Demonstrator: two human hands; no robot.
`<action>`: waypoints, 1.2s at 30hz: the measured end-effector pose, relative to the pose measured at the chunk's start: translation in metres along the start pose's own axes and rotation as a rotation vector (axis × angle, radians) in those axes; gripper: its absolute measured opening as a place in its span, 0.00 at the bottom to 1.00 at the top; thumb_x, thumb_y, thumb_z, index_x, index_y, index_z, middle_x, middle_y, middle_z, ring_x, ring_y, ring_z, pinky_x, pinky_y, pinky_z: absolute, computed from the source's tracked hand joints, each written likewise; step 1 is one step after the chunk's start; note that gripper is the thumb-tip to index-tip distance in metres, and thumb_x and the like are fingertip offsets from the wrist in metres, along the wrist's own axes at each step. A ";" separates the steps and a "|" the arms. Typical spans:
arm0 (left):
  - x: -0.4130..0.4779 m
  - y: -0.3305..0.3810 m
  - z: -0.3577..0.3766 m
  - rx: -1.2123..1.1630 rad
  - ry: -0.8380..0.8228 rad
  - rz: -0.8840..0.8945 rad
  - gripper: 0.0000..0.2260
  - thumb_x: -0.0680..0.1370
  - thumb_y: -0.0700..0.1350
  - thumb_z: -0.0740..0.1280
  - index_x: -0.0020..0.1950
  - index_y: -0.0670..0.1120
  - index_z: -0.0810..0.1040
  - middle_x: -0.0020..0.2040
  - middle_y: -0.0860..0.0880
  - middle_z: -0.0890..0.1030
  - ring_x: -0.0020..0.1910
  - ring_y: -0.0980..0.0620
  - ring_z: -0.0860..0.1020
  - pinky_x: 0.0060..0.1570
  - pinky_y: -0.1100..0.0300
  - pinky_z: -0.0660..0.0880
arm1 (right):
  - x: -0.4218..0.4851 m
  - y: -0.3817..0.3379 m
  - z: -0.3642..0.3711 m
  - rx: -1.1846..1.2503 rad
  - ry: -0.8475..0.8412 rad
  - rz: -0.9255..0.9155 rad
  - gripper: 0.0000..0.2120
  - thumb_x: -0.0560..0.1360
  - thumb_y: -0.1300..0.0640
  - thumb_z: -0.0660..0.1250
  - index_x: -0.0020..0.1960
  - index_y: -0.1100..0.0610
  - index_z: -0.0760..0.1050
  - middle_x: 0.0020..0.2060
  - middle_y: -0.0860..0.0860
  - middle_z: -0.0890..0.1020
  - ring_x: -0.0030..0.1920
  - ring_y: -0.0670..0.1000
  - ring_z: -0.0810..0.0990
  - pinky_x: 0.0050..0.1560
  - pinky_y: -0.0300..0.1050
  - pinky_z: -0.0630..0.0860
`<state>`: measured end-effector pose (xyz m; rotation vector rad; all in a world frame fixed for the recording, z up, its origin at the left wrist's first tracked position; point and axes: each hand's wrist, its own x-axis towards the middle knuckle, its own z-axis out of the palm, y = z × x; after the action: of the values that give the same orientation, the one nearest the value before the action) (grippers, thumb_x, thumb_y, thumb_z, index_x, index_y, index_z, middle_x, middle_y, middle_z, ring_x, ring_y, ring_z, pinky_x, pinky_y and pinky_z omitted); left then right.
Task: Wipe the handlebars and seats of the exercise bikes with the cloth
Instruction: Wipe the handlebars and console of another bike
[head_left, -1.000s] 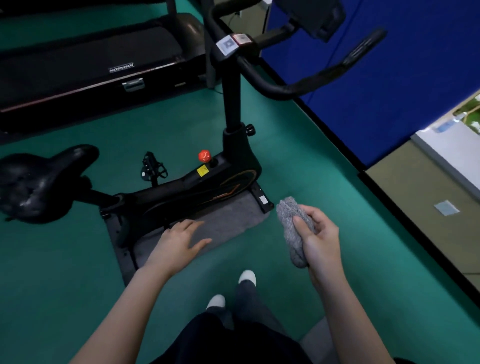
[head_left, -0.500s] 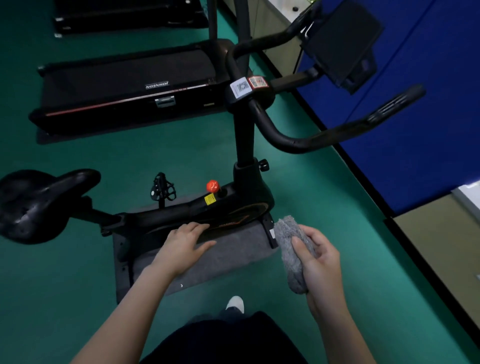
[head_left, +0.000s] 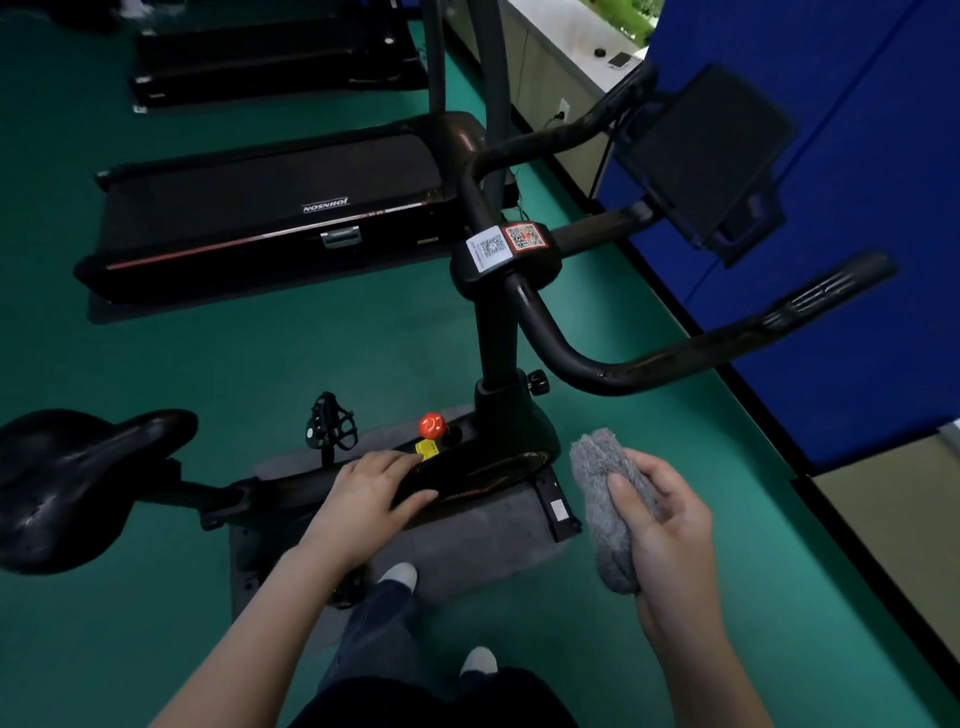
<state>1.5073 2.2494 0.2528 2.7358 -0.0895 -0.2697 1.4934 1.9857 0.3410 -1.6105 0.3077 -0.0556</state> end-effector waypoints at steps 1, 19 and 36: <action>0.008 -0.003 -0.006 -0.007 0.016 0.023 0.25 0.78 0.62 0.58 0.72 0.51 0.67 0.67 0.52 0.72 0.67 0.52 0.67 0.68 0.56 0.62 | 0.002 -0.004 0.005 -0.003 0.004 -0.010 0.12 0.75 0.66 0.66 0.47 0.49 0.81 0.44 0.50 0.85 0.46 0.53 0.84 0.46 0.50 0.80; 0.176 -0.022 -0.130 -0.173 0.205 0.571 0.28 0.77 0.60 0.57 0.73 0.47 0.65 0.71 0.49 0.67 0.70 0.49 0.65 0.68 0.51 0.63 | 0.054 -0.056 0.134 -0.145 0.492 -0.204 0.16 0.75 0.68 0.66 0.44 0.46 0.78 0.41 0.41 0.83 0.44 0.44 0.81 0.48 0.37 0.75; 0.250 0.034 -0.127 -0.335 0.167 0.851 0.19 0.78 0.53 0.59 0.68 0.49 0.72 0.69 0.53 0.69 0.67 0.53 0.67 0.67 0.55 0.57 | 0.135 -0.080 0.163 -0.967 0.294 -0.324 0.15 0.71 0.74 0.63 0.49 0.59 0.82 0.44 0.51 0.83 0.49 0.54 0.72 0.49 0.27 0.63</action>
<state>1.7764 2.2410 0.3371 2.1398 -1.0192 0.1719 1.6725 2.1160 0.3887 -2.6123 0.3137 -0.4508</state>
